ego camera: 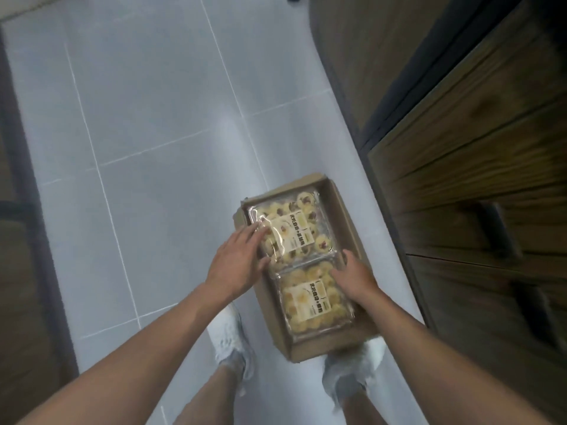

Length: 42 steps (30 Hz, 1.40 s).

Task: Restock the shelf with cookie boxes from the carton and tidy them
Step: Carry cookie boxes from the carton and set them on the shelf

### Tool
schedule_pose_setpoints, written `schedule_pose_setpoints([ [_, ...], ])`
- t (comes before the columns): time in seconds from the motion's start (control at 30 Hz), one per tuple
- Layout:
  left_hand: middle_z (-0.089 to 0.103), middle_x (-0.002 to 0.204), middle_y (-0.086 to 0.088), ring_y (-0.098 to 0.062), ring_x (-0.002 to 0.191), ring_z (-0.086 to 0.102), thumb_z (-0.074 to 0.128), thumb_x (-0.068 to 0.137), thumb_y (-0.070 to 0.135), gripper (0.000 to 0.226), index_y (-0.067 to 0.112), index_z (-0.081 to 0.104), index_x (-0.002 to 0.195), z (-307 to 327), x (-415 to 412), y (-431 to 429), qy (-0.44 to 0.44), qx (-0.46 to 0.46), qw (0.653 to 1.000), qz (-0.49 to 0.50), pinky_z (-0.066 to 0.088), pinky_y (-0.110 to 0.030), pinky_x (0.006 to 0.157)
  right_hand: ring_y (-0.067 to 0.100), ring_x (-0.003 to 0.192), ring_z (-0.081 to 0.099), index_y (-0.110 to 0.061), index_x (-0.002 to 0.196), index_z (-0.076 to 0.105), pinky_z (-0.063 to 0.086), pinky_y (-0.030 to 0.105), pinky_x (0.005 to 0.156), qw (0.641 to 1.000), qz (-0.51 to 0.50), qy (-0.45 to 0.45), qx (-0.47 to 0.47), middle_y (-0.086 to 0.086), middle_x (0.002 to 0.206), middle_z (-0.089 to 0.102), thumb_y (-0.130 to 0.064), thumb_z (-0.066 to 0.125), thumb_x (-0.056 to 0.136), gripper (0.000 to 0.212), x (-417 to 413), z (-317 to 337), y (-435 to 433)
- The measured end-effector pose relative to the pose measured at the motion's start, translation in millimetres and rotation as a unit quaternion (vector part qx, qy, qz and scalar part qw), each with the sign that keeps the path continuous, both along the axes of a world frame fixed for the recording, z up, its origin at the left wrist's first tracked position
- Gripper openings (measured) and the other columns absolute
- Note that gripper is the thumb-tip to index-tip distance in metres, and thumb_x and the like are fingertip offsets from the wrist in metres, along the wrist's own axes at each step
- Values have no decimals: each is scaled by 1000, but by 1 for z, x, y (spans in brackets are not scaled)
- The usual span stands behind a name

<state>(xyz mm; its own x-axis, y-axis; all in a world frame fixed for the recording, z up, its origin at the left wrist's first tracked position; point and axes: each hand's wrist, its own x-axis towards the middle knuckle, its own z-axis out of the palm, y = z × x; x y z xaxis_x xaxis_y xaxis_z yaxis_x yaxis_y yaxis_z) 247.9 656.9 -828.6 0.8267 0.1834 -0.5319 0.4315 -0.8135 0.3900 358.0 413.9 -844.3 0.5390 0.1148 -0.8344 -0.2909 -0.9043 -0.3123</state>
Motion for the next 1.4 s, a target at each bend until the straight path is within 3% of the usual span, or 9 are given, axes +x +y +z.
schedule_pose_setpoints([
  [0.1,35,170,-3,-31,153,36,66,101,37,70,28,35,163,-40,-8,15,-11,-14,1000,-25,37,-49,121,22,106,60,-16,161,28,52,28,74,996,-88,2,27,9,149,54,-19,64,102,70,4,-47,11],
  [0.33,41,165,-4,-31,146,44,67,101,34,66,24,40,160,-73,-23,38,-23,-25,999,5,45,-50,116,37,132,56,-15,162,28,52,52,105,974,-217,28,55,14,158,44,-30,73,95,81,16,-92,22],
  [0.5,39,166,-1,-26,149,42,64,103,33,64,27,37,160,-68,-21,37,-13,-49,997,59,42,-47,119,37,133,57,-17,155,42,47,60,110,959,-247,94,98,14,155,49,-69,81,71,106,13,-93,15],
  [0.7,45,160,-4,-24,146,44,60,105,27,55,21,42,157,-44,-12,39,-22,-72,990,123,38,-39,117,29,119,69,-18,144,54,58,49,101,923,-314,93,202,9,138,66,-49,77,80,74,21,-68,14],
  [0.87,48,158,-4,-23,145,46,59,106,29,53,20,44,156,-23,6,37,-26,-92,977,189,39,-40,116,21,96,77,-16,124,67,62,27,68,936,-277,30,215,6,114,76,-40,70,96,37,47,-33,1],
  [1.03,59,146,4,-16,132,55,58,106,42,48,22,51,149,-9,37,18,-11,-162,952,260,42,-33,101,27,96,78,-9,113,71,65,38,76,944,-248,53,213,12,105,80,-44,67,97,38,73,-8,-23],
  [1.13,61,146,0,-19,130,58,58,101,59,63,24,50,151,-7,53,8,39,-228,926,297,45,-36,109,26,93,79,-9,119,69,63,31,71,944,-225,94,222,11,105,80,-46,64,98,43,84,4,-34],
  [1.23,65,138,2,-17,120,65,63,93,68,75,23,50,151,-4,62,0,73,-305,893,322,48,-40,112,29,102,77,-10,127,67,62,38,84,941,-207,127,234,13,111,79,-49,61,99,48,92,5,-40],
  [1.4,81,108,-7,-31,98,79,69,71,79,70,24,73,114,-2,65,0,101,-389,861,313,61,-56,96,34,113,73,-15,135,66,57,48,99,931,-194,168,261,15,120,76,-57,67,89,62,95,3,-42],
])
